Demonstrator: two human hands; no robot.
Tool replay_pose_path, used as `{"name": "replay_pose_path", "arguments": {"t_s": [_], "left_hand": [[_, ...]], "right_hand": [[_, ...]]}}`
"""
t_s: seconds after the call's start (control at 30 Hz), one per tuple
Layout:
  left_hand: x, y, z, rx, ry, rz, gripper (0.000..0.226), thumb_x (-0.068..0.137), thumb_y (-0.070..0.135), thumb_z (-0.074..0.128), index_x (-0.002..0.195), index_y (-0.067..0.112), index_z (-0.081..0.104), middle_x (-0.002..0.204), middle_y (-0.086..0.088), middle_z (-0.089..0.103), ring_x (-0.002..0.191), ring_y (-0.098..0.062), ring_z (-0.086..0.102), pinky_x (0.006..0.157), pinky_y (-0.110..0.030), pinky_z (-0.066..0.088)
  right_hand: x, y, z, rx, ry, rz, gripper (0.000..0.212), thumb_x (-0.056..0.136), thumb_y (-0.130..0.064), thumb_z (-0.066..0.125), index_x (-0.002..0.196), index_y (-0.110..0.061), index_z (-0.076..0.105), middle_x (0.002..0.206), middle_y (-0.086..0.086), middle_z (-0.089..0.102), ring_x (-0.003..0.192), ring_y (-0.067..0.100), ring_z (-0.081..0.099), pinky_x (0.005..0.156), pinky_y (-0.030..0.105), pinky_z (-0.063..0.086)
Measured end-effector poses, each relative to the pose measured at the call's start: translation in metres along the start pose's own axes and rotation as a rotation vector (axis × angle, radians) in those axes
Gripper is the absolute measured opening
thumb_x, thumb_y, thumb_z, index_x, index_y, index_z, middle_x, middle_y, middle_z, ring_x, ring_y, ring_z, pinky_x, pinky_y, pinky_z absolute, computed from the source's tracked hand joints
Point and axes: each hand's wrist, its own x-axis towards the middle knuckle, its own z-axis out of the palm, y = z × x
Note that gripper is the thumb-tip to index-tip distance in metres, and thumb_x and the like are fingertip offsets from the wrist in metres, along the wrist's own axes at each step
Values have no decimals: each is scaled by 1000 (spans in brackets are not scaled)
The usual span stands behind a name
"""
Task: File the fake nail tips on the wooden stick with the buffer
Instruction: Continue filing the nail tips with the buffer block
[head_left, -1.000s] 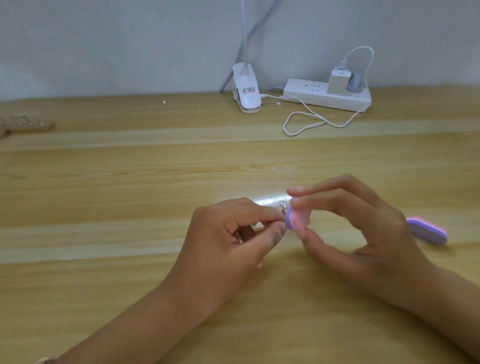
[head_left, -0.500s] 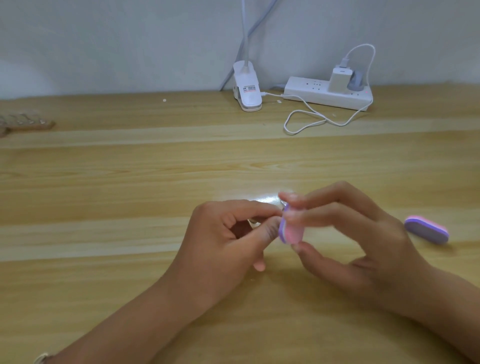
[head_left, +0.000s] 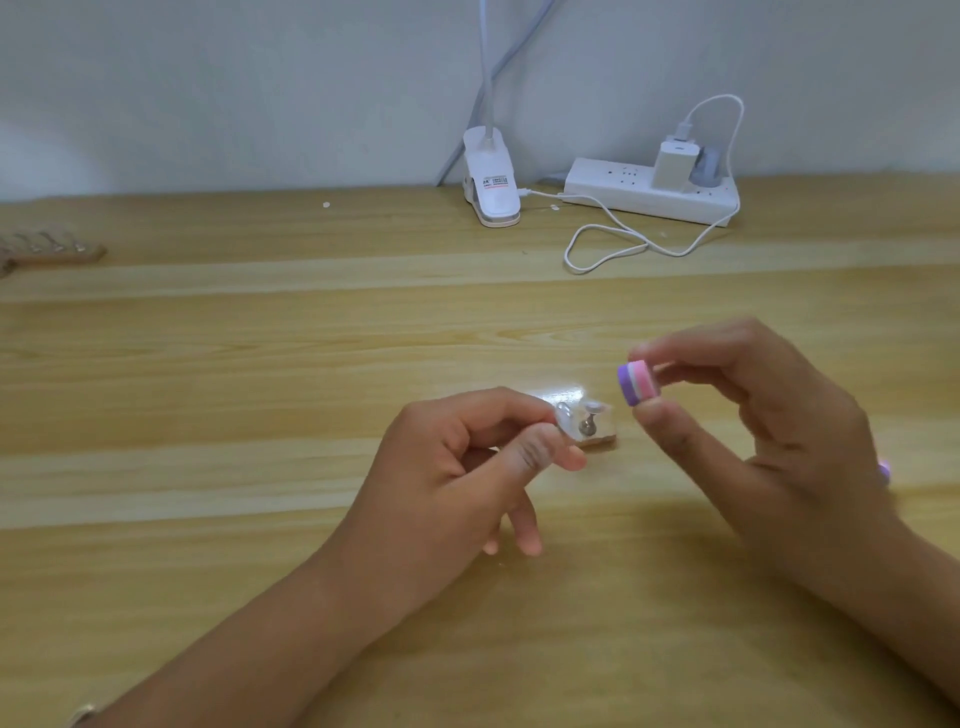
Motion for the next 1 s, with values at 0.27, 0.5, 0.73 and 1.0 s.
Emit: {"name": "replay_pose_path", "arguments": {"t_s": [0.27, 0.5, 0.73, 1.0], "left_hand": [[0, 2, 1, 5, -51, 11, 14, 95, 18, 58, 97, 13, 71, 85, 2, 75, 45, -18, 65, 39, -23, 44], [-1, 2, 3, 16, -41, 13, 14, 95, 18, 58, 97, 11, 71, 82, 3, 75, 44, -18, 65, 40, -21, 44], [-1, 2, 2, 16, -41, 2, 13, 94, 21, 60, 94, 18, 72, 79, 4, 75, 43, -18, 64, 40, -20, 44], [-1, 4, 2, 16, -41, -22, 14, 94, 22, 60, 93, 16, 72, 75, 5, 74, 43, -18, 64, 40, -22, 45]], "right_hand": [[-5, -8, 5, -86, -138, -199, 22, 94, -15, 62, 116, -16, 60, 107, 5, 64, 99, 21, 64, 89, 29, 51], [-6, -7, 7, -96, -132, -232, 17, 95, -12, 62, 111, -12, 66, 107, 7, 64, 98, 25, 65, 87, 35, 51], [-7, -9, 9, -92, -121, -242, 13, 95, -13, 63, 107, -12, 68, 107, 4, 64, 98, 23, 64, 88, 33, 51], [-9, -7, 11, -77, -141, -236, 11, 96, -12, 63, 106, -10, 69, 107, 5, 64, 100, 24, 64, 87, 35, 50]]}}
